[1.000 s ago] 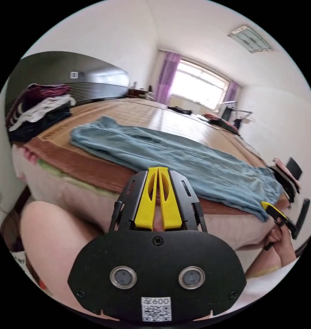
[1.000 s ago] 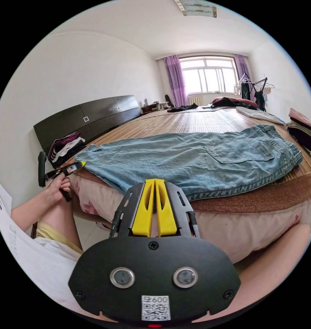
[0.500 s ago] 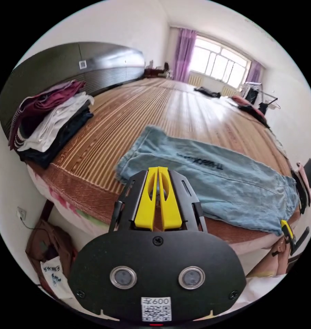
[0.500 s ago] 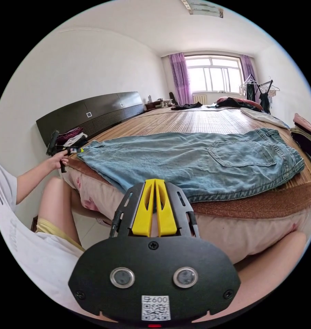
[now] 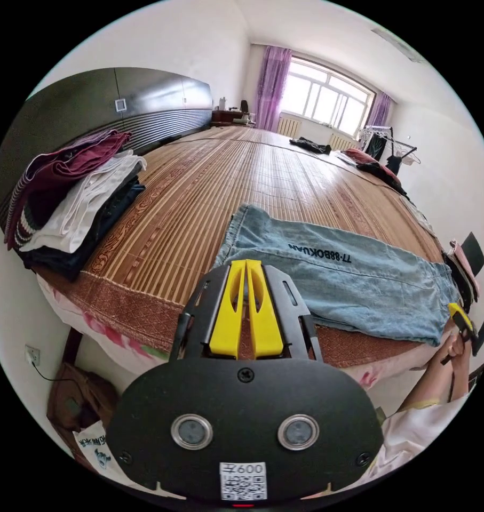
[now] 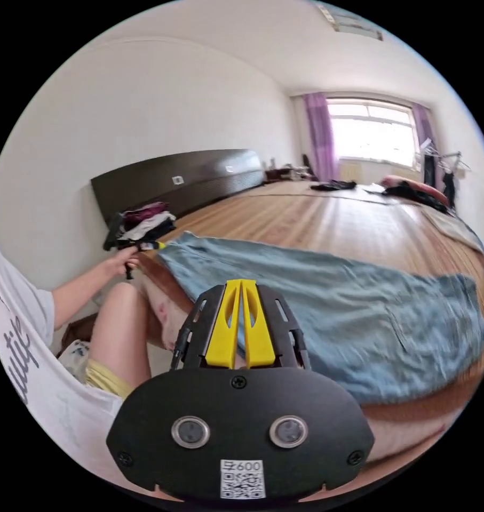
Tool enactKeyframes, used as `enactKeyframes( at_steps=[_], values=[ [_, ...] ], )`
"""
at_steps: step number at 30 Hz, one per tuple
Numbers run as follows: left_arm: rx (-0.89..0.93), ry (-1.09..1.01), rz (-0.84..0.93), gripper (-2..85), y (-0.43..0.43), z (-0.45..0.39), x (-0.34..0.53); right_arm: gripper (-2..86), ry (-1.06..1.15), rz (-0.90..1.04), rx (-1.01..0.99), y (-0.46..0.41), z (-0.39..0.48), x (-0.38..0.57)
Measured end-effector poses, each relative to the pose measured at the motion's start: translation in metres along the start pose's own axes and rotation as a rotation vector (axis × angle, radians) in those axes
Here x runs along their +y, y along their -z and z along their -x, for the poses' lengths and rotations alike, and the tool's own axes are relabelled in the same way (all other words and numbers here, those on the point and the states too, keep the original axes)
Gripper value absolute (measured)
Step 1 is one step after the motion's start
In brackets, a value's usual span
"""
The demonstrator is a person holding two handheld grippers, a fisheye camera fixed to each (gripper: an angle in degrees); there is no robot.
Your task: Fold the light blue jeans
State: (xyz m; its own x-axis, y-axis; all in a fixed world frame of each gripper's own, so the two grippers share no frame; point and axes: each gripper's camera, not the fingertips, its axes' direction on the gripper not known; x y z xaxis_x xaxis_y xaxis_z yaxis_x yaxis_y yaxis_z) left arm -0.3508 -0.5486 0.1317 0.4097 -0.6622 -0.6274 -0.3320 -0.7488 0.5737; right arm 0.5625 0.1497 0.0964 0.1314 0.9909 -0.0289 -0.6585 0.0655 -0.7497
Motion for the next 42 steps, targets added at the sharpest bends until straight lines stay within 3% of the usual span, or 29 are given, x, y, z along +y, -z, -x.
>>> enactKeyframes(
  at_steps=[4, 11, 14, 17, 20, 23, 25, 29, 31, 34, 37, 39, 42],
  values=[
    [-0.096, -0.13, 0.055, 0.6, -0.01, -0.036, 0.017, -0.8, 0.183, 0.176, -0.256, -0.169, 0.044, -0.117],
    [-0.152, -0.254, 0.018, 0.6, 0.007, -0.087, 0.054, -0.9, 0.303, 0.44, -0.406, -0.445, 0.091, -0.236],
    [-0.141, -0.207, -0.038, 0.6, 0.016, -0.095, 0.074, -0.9, 0.266, 0.522, -0.495, -0.517, 0.087, -0.258],
    [-0.093, -0.166, -0.039, 0.5, 0.023, -0.094, 0.081, -0.9, 0.298, 0.586, -0.457, -0.568, 0.08, -0.273],
    [-0.038, -0.123, -0.041, 0.5, 0.029, -0.09, 0.089, -0.9, 0.263, 0.626, -0.524, -0.61, 0.056, -0.296],
    [-0.034, -0.123, -0.041, 0.6, 0.035, -0.095, 0.094, -0.8, 0.143, 0.516, -0.399, -0.626, 0.016, -0.325],
    [-0.046, -0.134, -0.038, 0.6, 0.037, -0.101, 0.097, -0.8, 0.142, 0.546, -0.457, -0.642, 0.012, -0.331],
    [-0.04, -0.119, -0.039, 0.6, 0.043, -0.105, 0.104, -0.9, 0.41, 0.464, -0.345, -0.634, 0.07, -0.323],
    [-0.037, -0.113, -0.04, 0.6, 0.045, -0.105, 0.107, -0.8, 0.416, 0.452, -0.335, -0.639, 0.078, -0.324],
    [-0.044, -0.108, -0.041, 0.6, 0.048, -0.107, 0.111, -0.8, 0.295, 0.429, -0.403, -0.648, 0.059, -0.337],
    [-0.046, -0.104, -0.04, 0.5, 0.05, -0.107, 0.114, -0.8, 0.062, 0.273, -0.266, -0.634, 0.014, -0.351],
    [-0.042, -0.101, -0.041, 0.5, 0.05, -0.106, 0.116, -0.8, 0.054, 0.255, -0.372, -0.629, 0.003, -0.354],
    [-0.041, -0.099, -0.042, 0.6, 0.051, -0.103, 0.118, -0.8, 0.084, 0.49, -0.571, -0.66, 0.019, -0.345]
  ],
)
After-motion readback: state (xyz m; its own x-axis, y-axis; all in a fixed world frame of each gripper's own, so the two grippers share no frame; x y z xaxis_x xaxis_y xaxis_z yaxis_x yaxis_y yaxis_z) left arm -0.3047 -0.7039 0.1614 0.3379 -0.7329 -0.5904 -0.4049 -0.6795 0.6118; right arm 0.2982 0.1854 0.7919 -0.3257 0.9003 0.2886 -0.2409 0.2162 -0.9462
